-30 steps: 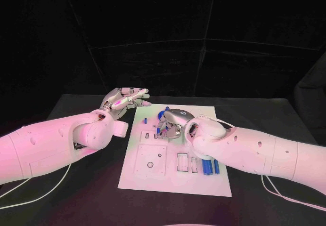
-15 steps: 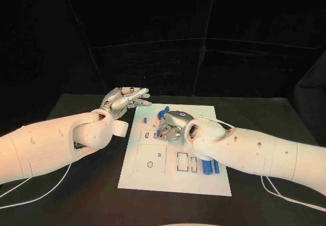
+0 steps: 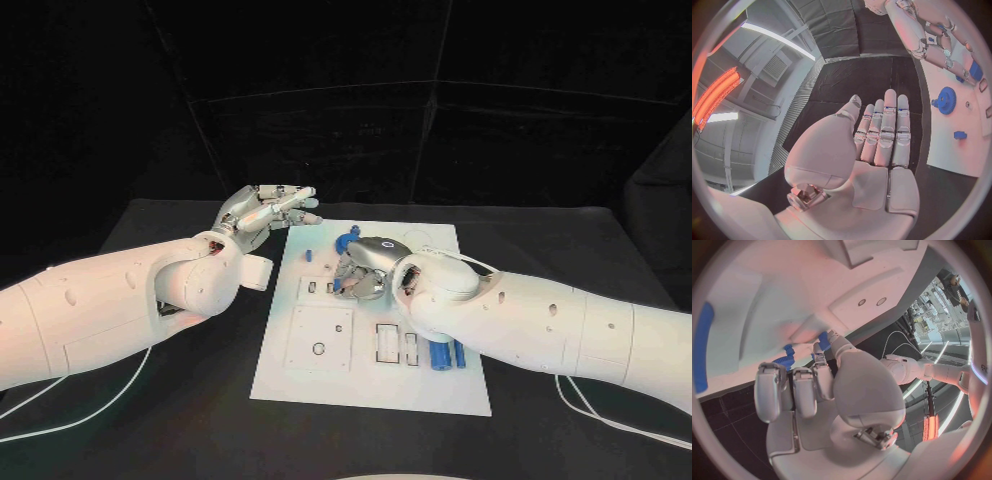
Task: Assemble the parts on the task board
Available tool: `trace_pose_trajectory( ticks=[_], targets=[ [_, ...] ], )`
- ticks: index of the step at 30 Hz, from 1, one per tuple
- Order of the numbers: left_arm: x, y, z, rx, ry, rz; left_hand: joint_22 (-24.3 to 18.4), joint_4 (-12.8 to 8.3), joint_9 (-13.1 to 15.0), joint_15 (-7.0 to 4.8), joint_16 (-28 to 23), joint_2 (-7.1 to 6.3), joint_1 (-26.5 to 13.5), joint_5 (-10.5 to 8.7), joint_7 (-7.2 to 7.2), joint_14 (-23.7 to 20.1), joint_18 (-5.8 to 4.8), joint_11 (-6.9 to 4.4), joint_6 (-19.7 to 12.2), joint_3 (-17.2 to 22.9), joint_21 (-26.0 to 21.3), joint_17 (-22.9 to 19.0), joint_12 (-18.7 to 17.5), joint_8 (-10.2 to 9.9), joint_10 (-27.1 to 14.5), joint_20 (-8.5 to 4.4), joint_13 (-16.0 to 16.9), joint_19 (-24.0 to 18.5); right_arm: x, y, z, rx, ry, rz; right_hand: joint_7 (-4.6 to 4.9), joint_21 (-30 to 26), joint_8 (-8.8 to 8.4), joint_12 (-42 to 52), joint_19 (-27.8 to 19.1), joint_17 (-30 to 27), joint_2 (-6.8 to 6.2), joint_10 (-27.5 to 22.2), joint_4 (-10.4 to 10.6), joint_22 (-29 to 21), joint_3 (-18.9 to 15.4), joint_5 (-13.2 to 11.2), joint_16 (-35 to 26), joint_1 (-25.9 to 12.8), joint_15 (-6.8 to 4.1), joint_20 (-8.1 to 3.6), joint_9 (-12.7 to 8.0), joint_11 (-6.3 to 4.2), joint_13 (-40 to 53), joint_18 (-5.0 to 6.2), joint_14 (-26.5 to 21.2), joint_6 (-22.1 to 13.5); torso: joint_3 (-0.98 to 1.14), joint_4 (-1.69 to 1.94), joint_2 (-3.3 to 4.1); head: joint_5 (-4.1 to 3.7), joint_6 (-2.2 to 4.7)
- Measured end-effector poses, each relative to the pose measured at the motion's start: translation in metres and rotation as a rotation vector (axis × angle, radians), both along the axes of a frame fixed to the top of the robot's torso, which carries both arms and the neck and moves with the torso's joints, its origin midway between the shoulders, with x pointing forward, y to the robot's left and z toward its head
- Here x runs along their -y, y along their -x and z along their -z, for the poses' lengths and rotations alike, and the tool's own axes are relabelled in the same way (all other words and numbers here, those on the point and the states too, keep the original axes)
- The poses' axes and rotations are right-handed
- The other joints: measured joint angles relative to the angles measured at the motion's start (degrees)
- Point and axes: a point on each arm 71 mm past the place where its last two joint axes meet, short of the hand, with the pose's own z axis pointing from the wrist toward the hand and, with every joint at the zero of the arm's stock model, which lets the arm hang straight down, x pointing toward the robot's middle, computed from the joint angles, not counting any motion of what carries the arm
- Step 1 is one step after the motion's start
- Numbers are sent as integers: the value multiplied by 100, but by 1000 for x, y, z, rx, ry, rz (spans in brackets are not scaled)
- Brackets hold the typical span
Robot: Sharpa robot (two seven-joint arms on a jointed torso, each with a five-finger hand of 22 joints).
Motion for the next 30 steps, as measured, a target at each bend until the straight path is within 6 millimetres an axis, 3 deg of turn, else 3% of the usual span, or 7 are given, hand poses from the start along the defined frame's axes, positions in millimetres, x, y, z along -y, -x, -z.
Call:
trace_pose_trajectory(
  ticks=[2,20,30],
  targets=[
    [0,0,0,0,0,0,0,0,0,0,0,0,0,0,0,0,0,0,0,0,0,0,0,0,0,0,0,0,0,1,0,0,1,-1,41,0,-1,-22,0,0,0,0,-4,0,4,0,0,0,0,0,-10,0,0,0,0,-42,0,0,0,0,1],
    [0,0,0,-2,0,0,1,0,0,0,0,0,0,0,0,0,0,0,0,0,0,-1,0,0,0,1,0,-1,0,1,2,4,12,9,93,0,-82,-77,21,4,-60,-57,-9,-1,13,2,0,-61,42,21,-10,58,0,1,0,-131,-1,2,1,3,-8],
    [-1,0,0,-2,0,0,-6,0,0,0,0,0,0,0,0,0,0,0,0,0,0,10,0,1,0,2,0,-2,0,1,2,7,15,18,153,0,-190,-185,1,3,-188,-132,49,-1,-15,-88,0,-189,115,87,-16,133,0,0,9,-356,-2,3,1,1,-21]
  ],
)
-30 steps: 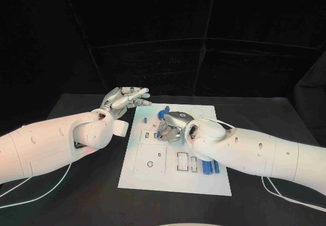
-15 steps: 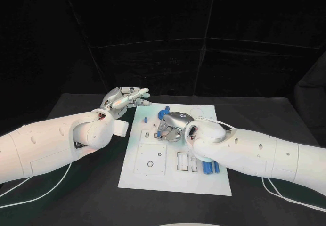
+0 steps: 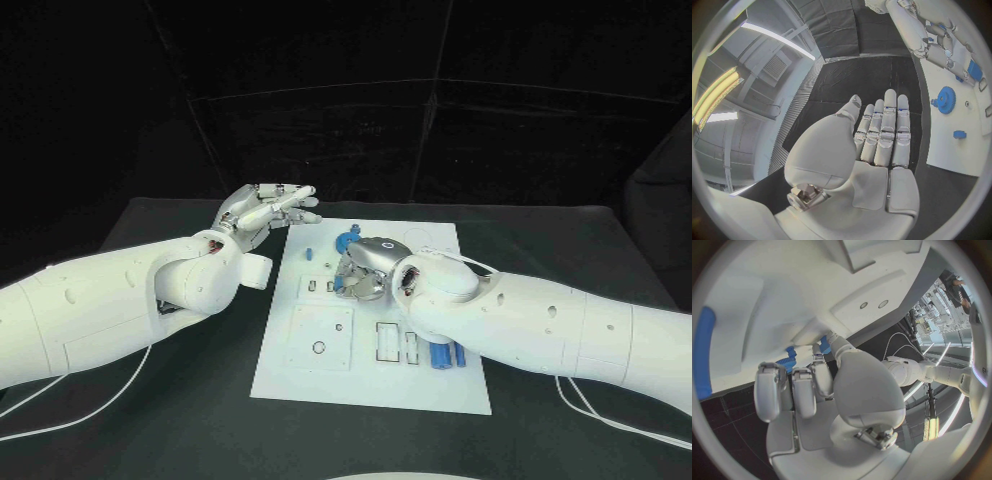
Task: Assemble the parts on the task board
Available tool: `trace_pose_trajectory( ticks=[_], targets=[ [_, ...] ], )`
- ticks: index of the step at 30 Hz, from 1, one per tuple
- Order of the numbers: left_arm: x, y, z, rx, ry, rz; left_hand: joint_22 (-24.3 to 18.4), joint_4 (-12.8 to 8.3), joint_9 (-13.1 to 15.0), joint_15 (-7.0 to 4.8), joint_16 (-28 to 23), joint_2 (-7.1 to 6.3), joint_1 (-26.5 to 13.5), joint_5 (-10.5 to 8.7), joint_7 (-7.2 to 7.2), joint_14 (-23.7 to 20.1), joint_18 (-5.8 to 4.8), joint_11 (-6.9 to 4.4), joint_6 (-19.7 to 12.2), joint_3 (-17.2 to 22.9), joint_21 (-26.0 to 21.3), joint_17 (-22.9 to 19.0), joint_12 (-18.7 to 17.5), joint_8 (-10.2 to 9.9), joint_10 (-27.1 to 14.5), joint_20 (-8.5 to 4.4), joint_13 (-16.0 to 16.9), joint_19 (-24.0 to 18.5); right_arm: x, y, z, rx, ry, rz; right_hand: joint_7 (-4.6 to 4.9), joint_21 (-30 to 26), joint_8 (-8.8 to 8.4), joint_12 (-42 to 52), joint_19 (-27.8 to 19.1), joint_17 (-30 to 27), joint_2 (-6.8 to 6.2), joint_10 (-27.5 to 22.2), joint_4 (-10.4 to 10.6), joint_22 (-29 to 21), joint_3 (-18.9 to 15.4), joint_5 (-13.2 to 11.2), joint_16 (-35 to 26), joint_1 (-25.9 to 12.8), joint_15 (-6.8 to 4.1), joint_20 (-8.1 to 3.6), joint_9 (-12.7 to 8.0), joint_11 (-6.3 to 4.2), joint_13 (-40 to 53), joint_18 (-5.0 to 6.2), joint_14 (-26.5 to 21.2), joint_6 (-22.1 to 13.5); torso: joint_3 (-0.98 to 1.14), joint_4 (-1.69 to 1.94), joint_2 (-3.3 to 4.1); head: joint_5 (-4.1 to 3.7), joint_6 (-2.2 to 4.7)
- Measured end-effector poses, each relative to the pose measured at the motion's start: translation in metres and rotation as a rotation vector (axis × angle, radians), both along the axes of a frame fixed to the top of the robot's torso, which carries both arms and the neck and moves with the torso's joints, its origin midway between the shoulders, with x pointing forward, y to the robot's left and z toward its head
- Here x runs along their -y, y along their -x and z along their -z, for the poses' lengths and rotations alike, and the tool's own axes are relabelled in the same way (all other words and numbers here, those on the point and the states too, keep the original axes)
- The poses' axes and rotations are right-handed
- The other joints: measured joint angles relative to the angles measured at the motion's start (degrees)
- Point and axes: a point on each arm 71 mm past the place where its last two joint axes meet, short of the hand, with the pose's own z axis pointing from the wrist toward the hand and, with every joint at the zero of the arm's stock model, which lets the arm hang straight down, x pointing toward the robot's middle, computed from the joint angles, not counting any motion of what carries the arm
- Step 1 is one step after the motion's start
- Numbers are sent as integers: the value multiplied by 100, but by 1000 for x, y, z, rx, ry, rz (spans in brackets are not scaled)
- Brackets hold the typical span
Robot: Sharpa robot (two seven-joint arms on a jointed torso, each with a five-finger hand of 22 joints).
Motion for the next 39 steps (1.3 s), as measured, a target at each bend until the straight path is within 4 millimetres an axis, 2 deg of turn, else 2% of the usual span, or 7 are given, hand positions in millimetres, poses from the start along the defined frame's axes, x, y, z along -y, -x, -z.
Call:
trace_pose_trajectory(
  ticks=[20,26,29,32,34,37,39],
  targets=[
    [0,0,0,-2,-1,0,0,0,0,0,0,0,0,0,0,0,0,0,0,0,0,0,0,2,0,0,0,0,-1,0,-2,15,-15,10,12,0,-12,-25,20,-1,-29,-20,43,0,-43,-79,-24,-76,8,20,12,21,0,0,-8,-52,2,0,0,-3,-6],
    [-1,0,0,-2,-1,0,1,0,0,0,0,0,0,0,0,0,0,0,0,0,0,0,0,2,0,1,0,0,1,0,-2,18,-17,16,72,-69,-63,-317,-31,-2,-235,-274,164,0,-223,-79,-24,-281,73,71,-14,81,-83,0,9,-388,3,0,-1,-14,5],
    [-1,0,0,-3,-1,-1,1,0,0,0,0,0,0,0,0,0,0,0,0,0,0,-1,0,2,0,1,0,-1,1,1,-3,25,-26,18,171,-108,-63,-435,-58,-2,-464,-392,412,-1,-773,-79,-24,-349,162,149,-16,186,-211,0,2,-751,4,0,-1,-16,7],
    [-2,-1,1,-2,-4,-2,1,-5,0,-14,0,-24,-24,0,0,13,0,-2,0,26,0,12,0,2,2,1,0,0,3,3,-5,39,-45,21,225,-111,-63,-436,-61,-2,-534,-421,812,-1,-1337,-54,-24,-153,202,182,-4,215,-234,1,2,-885,7,0,-1,-17,13],
    [-2,-1,1,-2,-8,-2,1,-23,0,-46,0,-31,-31,0,-43,139,0,-28,43,56,0,54,-20,2,87,-15,0,107,7,5,-8,60,-72,21,224,-111,-29,-376,-42,-2,-552,-421,1248,-1,-1608,29,-24,153,202,201,8,215,-234,1,2,-885,7,-2,-3,-19,20],
    [-3,-1,1,0,-19,-1,17,-24,5,-112,88,-61,-106,0,-84,351,0,-88,151,90,59,138,-20,2,238,-76,10,269,12,9,-13,87,-110,18,224,-111,-24,-376,-41,-2,-543,-420,1355,-1,-1654,111,-24,233,202,203,8,215,-230,1,2,-885,8,-3,-4,-19,30],
    [-4,-1,1,2,-35,3,79,-14,17,-222,307,-136,-203,22,-195,739,-1,-212,261,80,212,286,99,16,565,-188,69,546,19,12,-17,104,-137,16,224,-158,-24,-376,-82,-2,-543,-420,1358,-1,-1658,200,-86,275,202,228,8,215,-237,1,1,-884,10,-4,-8,-8,41]
  ],
)
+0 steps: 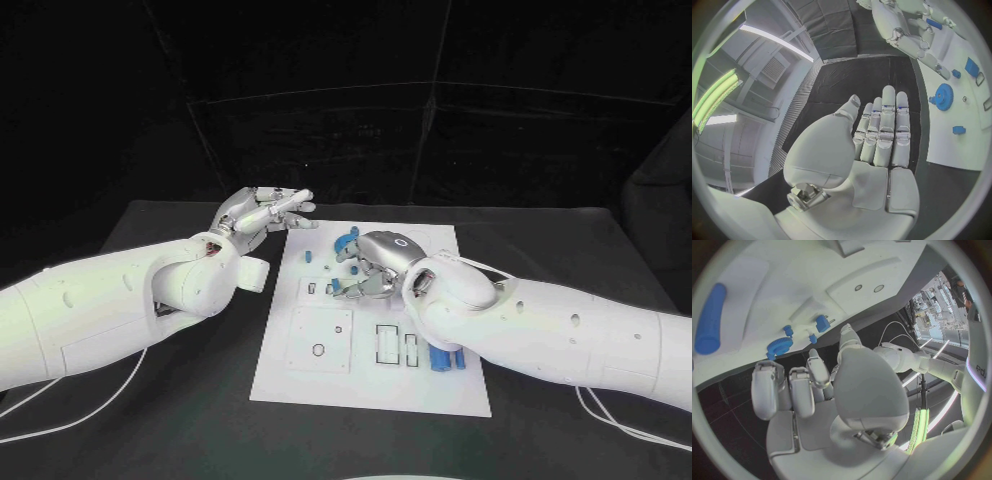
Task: Assemble the parts on the task board
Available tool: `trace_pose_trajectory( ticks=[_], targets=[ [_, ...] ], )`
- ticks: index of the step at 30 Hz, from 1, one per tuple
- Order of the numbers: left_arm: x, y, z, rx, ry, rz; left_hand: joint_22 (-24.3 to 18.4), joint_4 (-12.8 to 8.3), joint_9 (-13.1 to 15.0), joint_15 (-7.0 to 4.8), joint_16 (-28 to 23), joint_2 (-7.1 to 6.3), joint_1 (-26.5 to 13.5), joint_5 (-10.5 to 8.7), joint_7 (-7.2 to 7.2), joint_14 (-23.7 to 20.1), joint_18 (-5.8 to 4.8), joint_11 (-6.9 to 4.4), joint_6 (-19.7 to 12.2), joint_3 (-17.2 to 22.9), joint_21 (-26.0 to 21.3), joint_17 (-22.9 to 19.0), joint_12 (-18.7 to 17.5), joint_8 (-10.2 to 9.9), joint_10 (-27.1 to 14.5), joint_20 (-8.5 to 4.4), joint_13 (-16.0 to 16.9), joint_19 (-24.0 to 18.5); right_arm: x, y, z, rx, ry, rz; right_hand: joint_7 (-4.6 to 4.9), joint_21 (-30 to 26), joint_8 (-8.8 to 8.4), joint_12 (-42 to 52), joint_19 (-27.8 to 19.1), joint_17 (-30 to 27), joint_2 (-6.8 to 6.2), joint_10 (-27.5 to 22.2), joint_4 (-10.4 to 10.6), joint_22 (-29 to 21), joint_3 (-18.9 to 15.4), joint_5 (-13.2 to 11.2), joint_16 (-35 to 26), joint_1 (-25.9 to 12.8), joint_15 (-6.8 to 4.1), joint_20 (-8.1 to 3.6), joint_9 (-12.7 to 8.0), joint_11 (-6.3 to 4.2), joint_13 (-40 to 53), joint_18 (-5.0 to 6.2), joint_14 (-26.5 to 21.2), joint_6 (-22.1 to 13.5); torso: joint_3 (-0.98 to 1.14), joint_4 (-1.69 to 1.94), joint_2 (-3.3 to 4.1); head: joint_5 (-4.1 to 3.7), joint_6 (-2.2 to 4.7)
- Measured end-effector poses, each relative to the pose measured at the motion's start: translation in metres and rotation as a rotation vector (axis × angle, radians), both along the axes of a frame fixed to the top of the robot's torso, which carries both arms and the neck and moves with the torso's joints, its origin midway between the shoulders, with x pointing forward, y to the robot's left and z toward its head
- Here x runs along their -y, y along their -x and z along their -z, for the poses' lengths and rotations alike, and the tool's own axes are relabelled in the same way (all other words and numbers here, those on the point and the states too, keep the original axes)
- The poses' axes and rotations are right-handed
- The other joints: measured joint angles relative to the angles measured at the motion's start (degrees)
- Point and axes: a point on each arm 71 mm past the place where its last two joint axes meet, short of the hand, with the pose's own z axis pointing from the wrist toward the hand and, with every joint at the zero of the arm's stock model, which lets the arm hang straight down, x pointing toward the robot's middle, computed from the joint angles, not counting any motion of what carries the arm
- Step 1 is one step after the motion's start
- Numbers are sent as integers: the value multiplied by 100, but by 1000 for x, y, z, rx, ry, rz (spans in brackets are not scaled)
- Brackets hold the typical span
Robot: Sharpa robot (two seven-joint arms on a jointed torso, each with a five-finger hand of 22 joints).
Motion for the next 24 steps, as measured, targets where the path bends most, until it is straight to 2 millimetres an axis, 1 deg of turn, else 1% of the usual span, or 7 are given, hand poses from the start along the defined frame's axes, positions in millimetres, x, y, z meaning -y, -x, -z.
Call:
trace_pose_trajectory(
  ticks=[4,8,11,13,16,21,24],
  targets=[
    [-4,1,2,0,-68,19,258,151,32,-353,1132,-164,-328,34,-258,772,-2,-337,319,-157,570,855,323,102,777,-395,201,956,21,5,-13,28,-57,-15,-34,-115,79,0,-112,0,115,0,0,0,0,105,-87,115,0,-24,27,0,-28,0,0,73,2,-3,-14,19,19],
    [-6,2,5,-19,-168,45,642,140,84,-602,4915,-231,-394,44,-431,795,-1,-522,510,-254,1283,4451,781,121,1276,-687,617,1685,45,5,-31,23,-112,-17,-85,-387,133,-200,-376,0,326,-194,-124,-390,54,225,-315,326,-4,-68,37,-79,-259,102,-4,162,15,-8,-53,41,27],
    [-6,1,6,-42,-269,65,1221,97,173,-660,6255,-169,-390,81,-494,796,-1,-555,572,-249,1963,5783,1457,258,1353,-768,1201,1858,70,1,-46,1,-160,3,-88,-864,133,-571,-777,-184,509,-445,-303,-1132,74,244,-732,508,-45,-99,19,-93,-624,268,2,160,29,-15,-109,59,15],
    [-5,-2,7,-61,-347,79,2242,129,233,-672,6715,-140,-462,61,-511,808,-77,-610,589,-306,2804,5950,1916,360,1297,-790,1612,2053,85,-2,-53,-26,-195,24,-128,-1111,172,-706,-925,-412,582,-514,-370,-1472,62,244,-953,582,-77,-129,23,-124,-769,271,-12,198,38,-16,-141,64,-5],
    [-3,-7,8,-98,-463,101,3525,381,420,-680,7144,-112,-818,-9,-590,816,-177,-638,378,-559,3907,5980,3530,628,1074,-806,3148,2187,104,-5,-58,-72,-243,53,-172,-1239,250,-771,-942,-516,666,-533,-435,-1619,67,278,-1069,666,-105,-148,39,-144,-859,271,-1,302,53,-27,-203,97,-47],
    [10,-15,6,-154,-703,175,4324,641,705,-678,7342,-27,-1053,4,-566,814,-265,-669,265,-819,4567,5980,4871,1087,885,-806,4443,2187,133,-10,-60,-147,-315,107,-172,-1275,274,-800,-920,-526,699,-533,-477,-1666,77,402,-1098,699,-117,-170,39,-144,-907,270,-12,302,80,-48,-301,146,-124],
    [18,-18,6,-182,-837,216,4897,996,1067,-688,7433,52,-1192,4,-636,804,-352,-673,50,-1139,5036,5980,5604,1631,766,-841,5129,2138,140,-11,-60,-180,-343,118,-172,-1308,274,-800,-920,-553,716,-533,-501,-1695,69,447,-1126,715,-125,-170,38,-144,-927,269,-21,302,95,-65,-345,169,-138]
  ],
)
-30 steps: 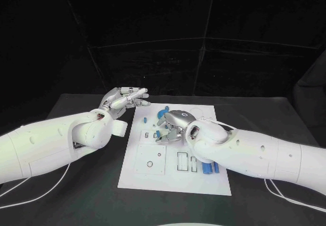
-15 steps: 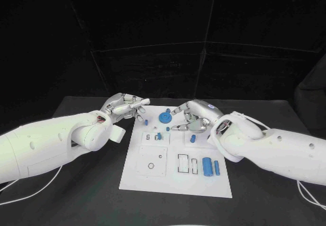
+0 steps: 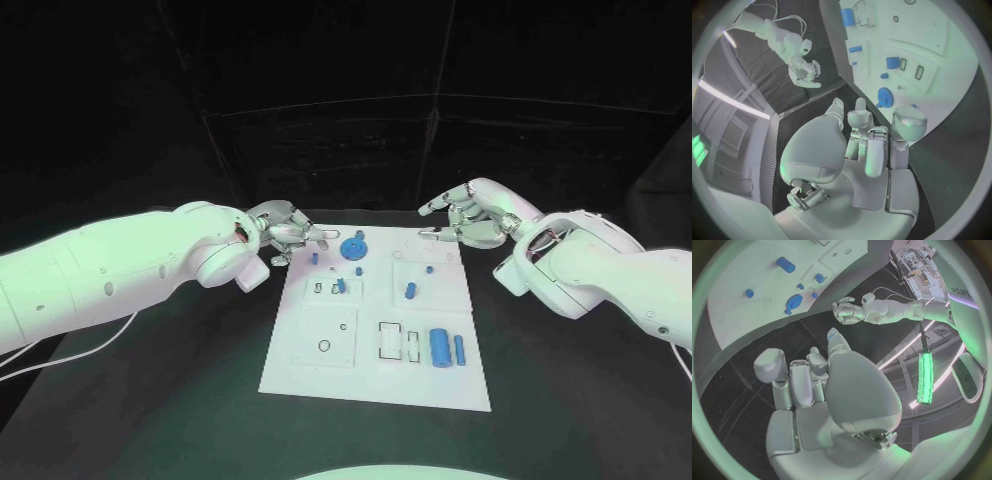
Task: Assemble the parts on the task board
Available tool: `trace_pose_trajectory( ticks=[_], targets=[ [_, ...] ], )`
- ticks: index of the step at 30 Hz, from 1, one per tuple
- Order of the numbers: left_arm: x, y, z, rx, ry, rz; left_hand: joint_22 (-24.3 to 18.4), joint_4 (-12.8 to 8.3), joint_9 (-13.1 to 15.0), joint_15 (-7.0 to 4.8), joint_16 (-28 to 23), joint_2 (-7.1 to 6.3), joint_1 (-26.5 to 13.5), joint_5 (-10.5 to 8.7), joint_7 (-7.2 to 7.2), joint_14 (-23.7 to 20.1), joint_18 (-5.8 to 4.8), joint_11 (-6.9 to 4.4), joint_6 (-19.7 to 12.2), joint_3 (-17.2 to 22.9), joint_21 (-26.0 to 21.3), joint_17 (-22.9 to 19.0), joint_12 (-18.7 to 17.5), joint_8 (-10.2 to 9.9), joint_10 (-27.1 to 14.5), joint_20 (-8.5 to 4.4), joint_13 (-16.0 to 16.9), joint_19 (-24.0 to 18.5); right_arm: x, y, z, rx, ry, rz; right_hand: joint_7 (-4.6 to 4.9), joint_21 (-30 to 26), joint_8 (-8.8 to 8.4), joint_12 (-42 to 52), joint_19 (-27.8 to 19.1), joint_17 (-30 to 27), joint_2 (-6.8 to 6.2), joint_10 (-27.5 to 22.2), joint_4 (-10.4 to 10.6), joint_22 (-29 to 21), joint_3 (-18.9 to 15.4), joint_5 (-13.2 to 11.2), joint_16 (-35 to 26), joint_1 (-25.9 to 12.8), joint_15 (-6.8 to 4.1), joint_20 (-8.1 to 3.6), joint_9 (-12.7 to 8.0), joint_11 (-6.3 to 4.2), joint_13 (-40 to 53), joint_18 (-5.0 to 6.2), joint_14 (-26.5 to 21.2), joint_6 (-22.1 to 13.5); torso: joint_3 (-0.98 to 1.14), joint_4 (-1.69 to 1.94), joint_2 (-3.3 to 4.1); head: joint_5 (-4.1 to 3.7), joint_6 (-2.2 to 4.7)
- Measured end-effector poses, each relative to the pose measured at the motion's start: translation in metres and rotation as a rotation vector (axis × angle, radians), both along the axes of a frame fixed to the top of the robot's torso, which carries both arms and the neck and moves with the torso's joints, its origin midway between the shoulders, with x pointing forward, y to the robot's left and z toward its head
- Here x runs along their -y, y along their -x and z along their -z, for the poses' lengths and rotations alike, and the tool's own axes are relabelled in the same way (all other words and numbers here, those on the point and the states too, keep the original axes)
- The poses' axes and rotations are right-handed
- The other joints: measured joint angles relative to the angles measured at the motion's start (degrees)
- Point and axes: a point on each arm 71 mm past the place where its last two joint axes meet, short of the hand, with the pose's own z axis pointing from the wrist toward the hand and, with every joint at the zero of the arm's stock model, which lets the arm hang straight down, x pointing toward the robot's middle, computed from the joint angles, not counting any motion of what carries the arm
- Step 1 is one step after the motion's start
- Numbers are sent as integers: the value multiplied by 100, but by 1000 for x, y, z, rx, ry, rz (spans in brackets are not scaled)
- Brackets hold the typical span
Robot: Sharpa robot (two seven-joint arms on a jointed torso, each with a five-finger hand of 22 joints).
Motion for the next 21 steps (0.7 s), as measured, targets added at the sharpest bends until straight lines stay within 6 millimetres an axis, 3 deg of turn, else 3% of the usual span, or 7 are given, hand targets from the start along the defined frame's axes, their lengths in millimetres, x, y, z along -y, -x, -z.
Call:
trace_pose_trajectory(
  ticks=[4,9,12,13,21],
  targets=[
    [15,-6,1,-29,-149,45,346,253,239,-12,0,3,-2,0,-12,-12,0,-16,-171,-253,268,0,305,333,-23,14,292,-15,4,0,1,-31,-22,-1,0,-34,22,-25,0,-28,0,-12,-9,-36,-9,34,-23,0,-13,0,-2,-12,-33,0,13,0,20,-17,-35,15,-12],
    [35,-10,9,-64,-293,91,601,339,373,-43,0,3,-2,0,-48,1,0,-16,-215,-387,445,-1,441,513,-23,14,438,-15,6,0,1,-55,-32,-10,0,-50,22,-48,0,-42,26,-20,-16,-61,-16,76,-32,-26,-21,0,-7,-20,-53,0,21,0,40,-24,-58,51,-25],
    [42,-13,13,-83,-361,104,707,337,455,-43,0,26,-25,0,-40,2,-13,-16,-242,-468,502,-1,455,614,-23,15,472,-15,7,-1,2,-64,-32,-12,0,-65,22,-48,0,-50,32,-20,-32,-73,-32,86,-62,-32,-21,0,-7,-21,-68,0,21,0,43,-33,-64,80,-37],
    [44,-14,14,-87,-377,107,743,334,505,-43,0,26,-25,0,-51,2,-64,-21,-253,-507,533,-1,486,676,-18,15,484,-15,8,-2,1,-66,-31,-12,0,-65,22,-48,0,-50,32,-20,-19,-73,-44,93,-62,-32,-21,0,-9,-21,-70,0,21,0,44,-36,-64,87,-36],
    [56,-17,19,-118,-466,136,942,329,770,-85,0,89,-22,-1,-90,3,-61,-59,-334,-652,662,-1,541,956,-21,-6,541,6,10,-5,1,-73,-27,-14,0,-106,59,-48,21,-50,-7,-20,17,-105,-146,307,-97,-131,-21,-21,-15,-20,-98,-1,21,0,40,-40,-51,79,-50]
  ],
)
